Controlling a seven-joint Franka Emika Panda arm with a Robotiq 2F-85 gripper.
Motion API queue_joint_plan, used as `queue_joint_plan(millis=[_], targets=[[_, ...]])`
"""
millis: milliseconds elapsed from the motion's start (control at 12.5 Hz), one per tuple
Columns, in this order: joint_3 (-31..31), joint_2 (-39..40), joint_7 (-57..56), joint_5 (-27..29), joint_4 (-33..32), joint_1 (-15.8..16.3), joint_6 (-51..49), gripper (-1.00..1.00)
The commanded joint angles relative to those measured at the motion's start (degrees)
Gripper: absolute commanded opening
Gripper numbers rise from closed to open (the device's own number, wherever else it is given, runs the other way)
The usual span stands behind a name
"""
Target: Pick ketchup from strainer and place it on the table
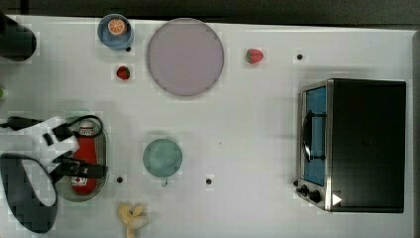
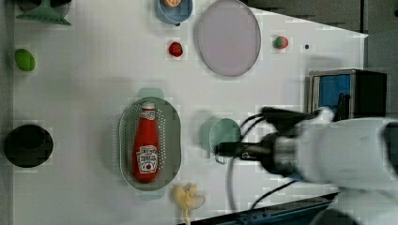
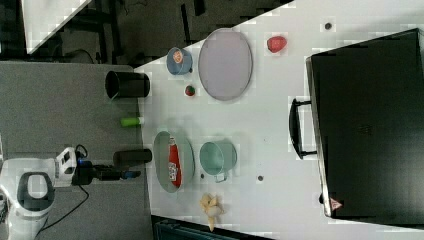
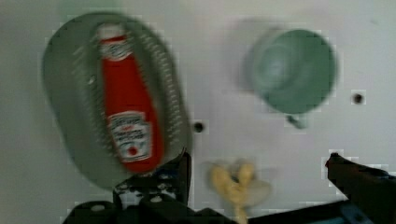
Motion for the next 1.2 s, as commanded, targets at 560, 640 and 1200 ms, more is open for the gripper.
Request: queue_joint_plan(millis=[560, 640, 1200], targets=[[4.79, 11.47, 5.2, -6.82, -8.72, 0.49, 27.83, 1.0], [4.79, 13.15, 7.07, -7.91, -10.07, 0.61, 31.43, 1.0], [4.39, 26.36, 13.3, -12.65, -11.81, 1.45, 45.0, 1.0]])
